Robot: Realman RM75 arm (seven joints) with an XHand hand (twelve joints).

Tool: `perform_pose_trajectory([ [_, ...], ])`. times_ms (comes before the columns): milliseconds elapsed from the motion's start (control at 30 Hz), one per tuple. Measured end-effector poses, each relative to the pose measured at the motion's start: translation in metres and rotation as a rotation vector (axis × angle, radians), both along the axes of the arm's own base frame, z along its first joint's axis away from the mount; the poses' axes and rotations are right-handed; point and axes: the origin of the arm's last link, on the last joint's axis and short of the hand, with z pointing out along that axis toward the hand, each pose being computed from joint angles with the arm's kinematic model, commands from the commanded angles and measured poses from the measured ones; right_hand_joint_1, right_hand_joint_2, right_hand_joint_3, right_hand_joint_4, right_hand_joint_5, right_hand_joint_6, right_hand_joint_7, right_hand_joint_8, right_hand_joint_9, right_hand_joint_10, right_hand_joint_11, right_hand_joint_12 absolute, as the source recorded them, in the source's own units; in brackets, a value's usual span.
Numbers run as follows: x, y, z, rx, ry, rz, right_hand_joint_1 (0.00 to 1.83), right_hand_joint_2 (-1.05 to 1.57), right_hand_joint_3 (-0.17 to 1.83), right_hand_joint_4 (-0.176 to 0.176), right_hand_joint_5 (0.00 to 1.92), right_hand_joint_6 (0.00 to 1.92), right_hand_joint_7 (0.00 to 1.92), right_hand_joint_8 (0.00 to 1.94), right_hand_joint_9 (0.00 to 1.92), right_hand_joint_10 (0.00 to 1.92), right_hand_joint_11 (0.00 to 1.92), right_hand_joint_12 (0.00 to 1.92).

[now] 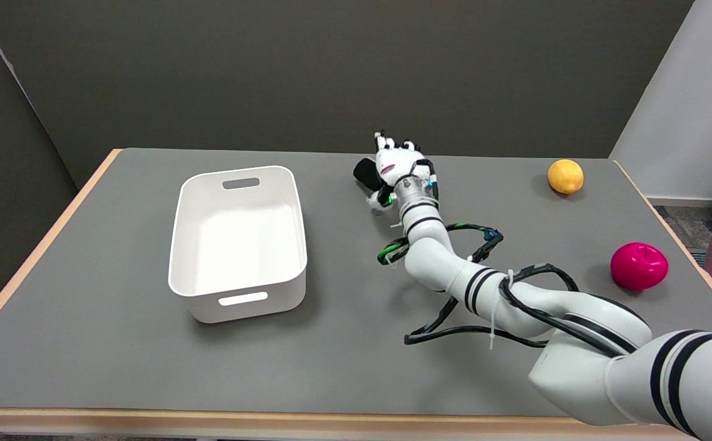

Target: Pick up the chalkboard eraser.

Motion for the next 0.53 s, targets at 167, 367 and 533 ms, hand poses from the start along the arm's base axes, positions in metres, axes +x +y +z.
perform_pose_trajectory([
  [167,0.018,0.000,-0.001,0.013,0.005,0.069,1.42,1.30,0.24,-0.176,0.08,0.47,0.38,1.94,0.38,1.90,0.10,1.22],
  [367,0.050,0.005,-0.002,0.040,0.012,0.189,1.41,1.29,0.25,-0.176,0.09,0.49,0.38,1.94,0.38,1.90,0.12,1.24],
  [533,0.071,0.014,-0.002,0.066,0.026,0.273,1.41,1.29,0.25,-0.176,0.09,0.49,0.39,1.94,0.38,1.90,0.12,1.24],
])
